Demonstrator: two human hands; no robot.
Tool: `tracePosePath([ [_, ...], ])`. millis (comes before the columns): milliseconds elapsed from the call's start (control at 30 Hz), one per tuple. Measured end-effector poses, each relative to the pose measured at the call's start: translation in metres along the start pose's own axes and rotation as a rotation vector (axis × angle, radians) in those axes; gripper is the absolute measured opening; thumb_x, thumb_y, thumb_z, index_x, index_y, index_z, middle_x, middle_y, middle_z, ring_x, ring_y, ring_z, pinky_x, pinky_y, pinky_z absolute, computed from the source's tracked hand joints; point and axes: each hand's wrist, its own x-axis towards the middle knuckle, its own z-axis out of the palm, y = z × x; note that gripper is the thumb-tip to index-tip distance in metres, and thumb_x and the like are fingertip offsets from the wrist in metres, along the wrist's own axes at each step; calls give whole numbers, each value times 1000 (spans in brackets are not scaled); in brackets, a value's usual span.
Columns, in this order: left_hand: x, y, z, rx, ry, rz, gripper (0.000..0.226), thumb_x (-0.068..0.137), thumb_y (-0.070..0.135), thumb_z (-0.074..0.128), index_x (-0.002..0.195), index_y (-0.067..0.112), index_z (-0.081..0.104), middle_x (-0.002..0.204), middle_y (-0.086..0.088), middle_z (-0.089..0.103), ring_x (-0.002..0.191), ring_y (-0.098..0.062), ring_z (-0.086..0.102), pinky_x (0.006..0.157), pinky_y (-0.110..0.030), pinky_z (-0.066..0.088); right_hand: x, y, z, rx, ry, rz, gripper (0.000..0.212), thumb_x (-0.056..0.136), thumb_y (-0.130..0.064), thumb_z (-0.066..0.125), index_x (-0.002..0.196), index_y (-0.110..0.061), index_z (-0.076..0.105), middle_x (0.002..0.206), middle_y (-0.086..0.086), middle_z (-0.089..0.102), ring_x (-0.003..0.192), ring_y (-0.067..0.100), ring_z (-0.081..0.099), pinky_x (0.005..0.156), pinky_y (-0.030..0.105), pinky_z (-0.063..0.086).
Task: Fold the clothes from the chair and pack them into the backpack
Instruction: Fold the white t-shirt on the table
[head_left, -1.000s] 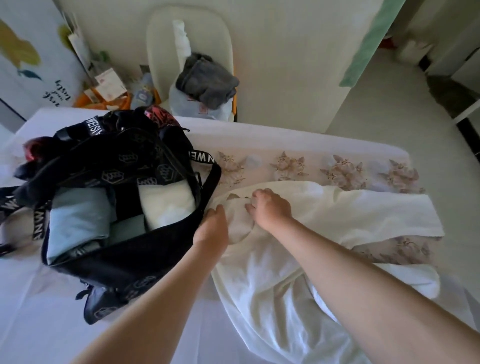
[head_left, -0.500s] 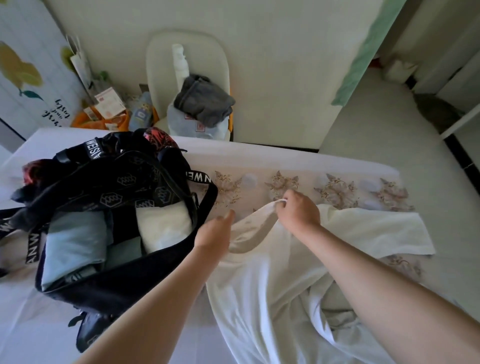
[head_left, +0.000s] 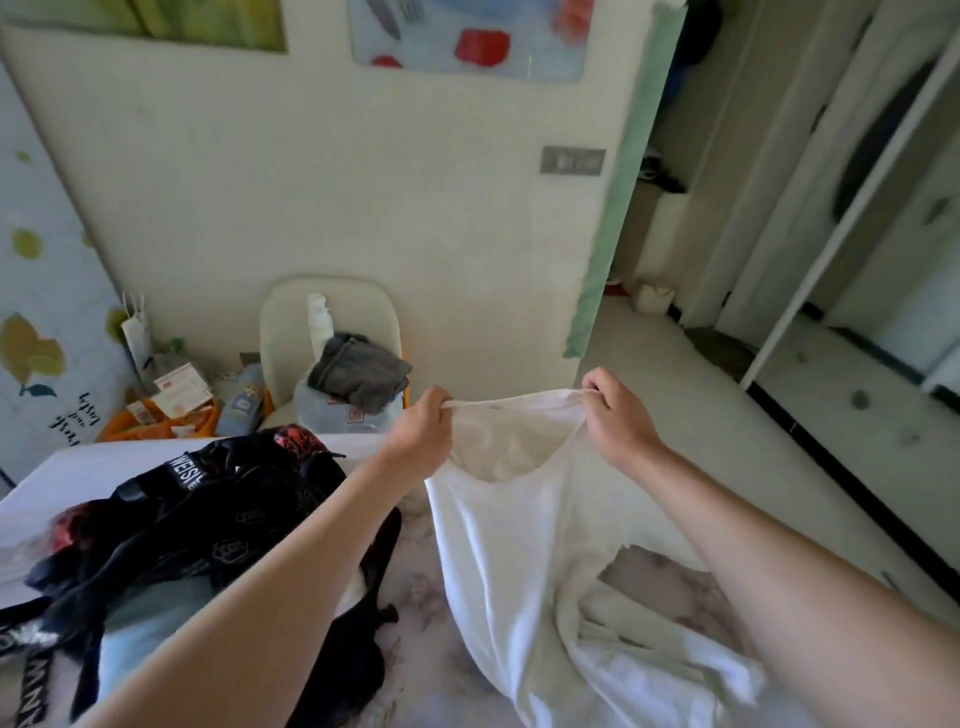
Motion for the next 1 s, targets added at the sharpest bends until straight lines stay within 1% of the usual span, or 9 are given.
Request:
tracePosePath([
  [133, -2, 44, -45, 86, 20, 192, 24, 104, 26, 39, 96, 7, 52, 86, -15, 59, 88, -35, 57, 65, -36, 30, -17, -29, -60, -56, -23, -44, 15, 92, -33, 54, 101, -22, 48, 86, -3, 59, 80, 18, 55, 61, 28, 37],
  [233, -5, 85, -87, 94, 105, 266, 32, 103, 33, 45, 85, 7, 52, 76, -10, 55, 79, -33, 56, 62, -38, 34, -25, -53, -99, -67, -32, -48, 26, 83, -22, 58, 108, -28, 51, 93, -7, 60, 87, 17, 58, 60, 28, 36],
  [433, -16, 166, -157, 190, 223, 333, 18, 85, 6, 52, 103, 10, 54, 94, -6, 53, 88, -27, 52, 68, -29, 32, -30, -118, -164, -126, 221, -148, 29, 87, -44, 60, 79, -23, 41, 74, -6, 50, 69, 16, 52, 54, 33, 32],
  [500, -21, 182, -178, 134, 419, 308, 15, 79, -2, 49, 89, 8, 52, 90, -14, 55, 86, -34, 57, 66, -31, 35, -31, -131, -183, -201, 302, -208, 23, 87, -28, 55, 75, -21, 37, 72, -3, 50, 65, 20, 51, 51, 33, 29],
  [600, -37, 207, -201, 9, 604, 177, 17, 85, 1, 44, 100, 4, 50, 88, -12, 51, 81, -30, 47, 68, -34, 37, -31, -141, -207, -307, 291, -317, 16, 88, -16, 48, 78, -16, 36, 73, 2, 49, 68, 27, 51, 53, 35, 32],
  [700, -50, 230, -206, 4, 513, 138, 16, 92, 12, 46, 97, 8, 60, 84, -8, 55, 82, -29, 50, 64, -33, 37, -34, -149, -232, -133, 151, -238, 15, 89, -26, 48, 100, -16, 46, 94, 3, 59, 86, 25, 59, 76, 40, 50],
  [833, -75, 234, -203, 9, 290, 44, 29, 95, 31, 56, 99, 6, 69, 99, -11, 63, 90, -26, 59, 73, -28, 39, -46, -137, -256, 31, -112, -173, 25, 85, -39, 48, 107, -26, 45, 110, 5, 58, 101, 24, 58, 84, 40, 44],
  [933, -100, 227, -207, 18, 113, 77, 44, 68, 58, 66, 82, 16, 68, 90, -4, 65, 84, -23, 58, 75, -32, 43, -48, -124, -261, -13, -51, -206, 17, 93, -31, 50, 108, -25, 47, 107, -5, 57, 100, 20, 55, 74, 34, 42],
  [1000, -113, 226, -215, 51, -16, 50, 54, 52, 52, 61, 90, 14, 66, 94, -9, 63, 86, -23, 56, 77, -33, 42, -45, -116, -260, -14, 36, -220, 10, 93, -20, 48, 103, -19, 51, 100, -3, 59, 94, 22, 57, 65, 30, 40],
])
